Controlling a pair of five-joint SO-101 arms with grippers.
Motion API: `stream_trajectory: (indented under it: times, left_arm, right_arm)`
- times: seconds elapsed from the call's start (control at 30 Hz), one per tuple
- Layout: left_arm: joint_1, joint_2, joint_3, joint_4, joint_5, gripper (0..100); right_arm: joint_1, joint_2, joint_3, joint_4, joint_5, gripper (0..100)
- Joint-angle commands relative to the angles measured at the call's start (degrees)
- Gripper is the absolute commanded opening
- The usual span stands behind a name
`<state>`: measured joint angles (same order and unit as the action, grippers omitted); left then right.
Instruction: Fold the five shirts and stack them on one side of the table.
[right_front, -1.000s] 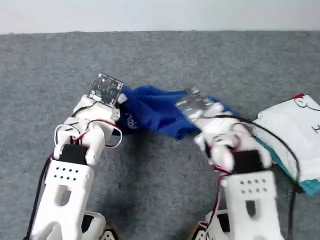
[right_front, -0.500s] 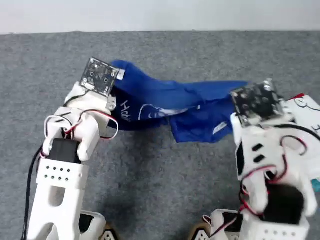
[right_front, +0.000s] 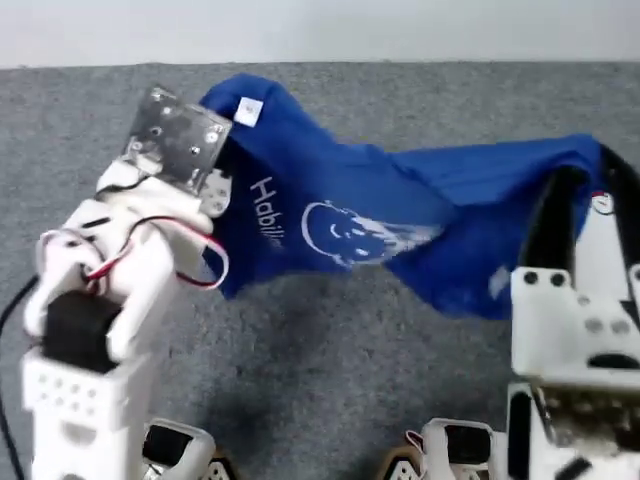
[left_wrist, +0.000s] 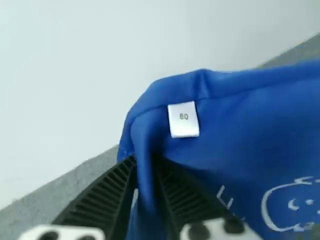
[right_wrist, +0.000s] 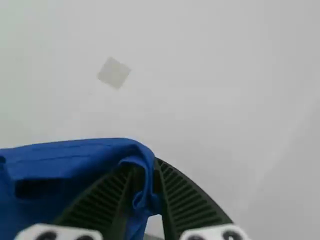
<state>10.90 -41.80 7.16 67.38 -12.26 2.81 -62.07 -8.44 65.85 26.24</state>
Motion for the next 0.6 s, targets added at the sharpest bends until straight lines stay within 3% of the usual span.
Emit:
stream_trajectory:
  times: [0.0,0.33,0.57]
  left_arm:
    - [0.8,-0.5,-10.9,6.0,-0.1,1]
    - [0.5,-0.5,-31.6,18.8,-0.1,1]
    - [0.4,-0.5,-27.6,19.3,-0.1,1]
  right_arm:
    - [0.6,0.1,-4.3,0.7,-0.5,0.9]
    - [1.9,0.1,-15.7,4.6,-0.5,0.9]
    - [7.3,1.4,-15.0,7.2,-0.6,0.9]
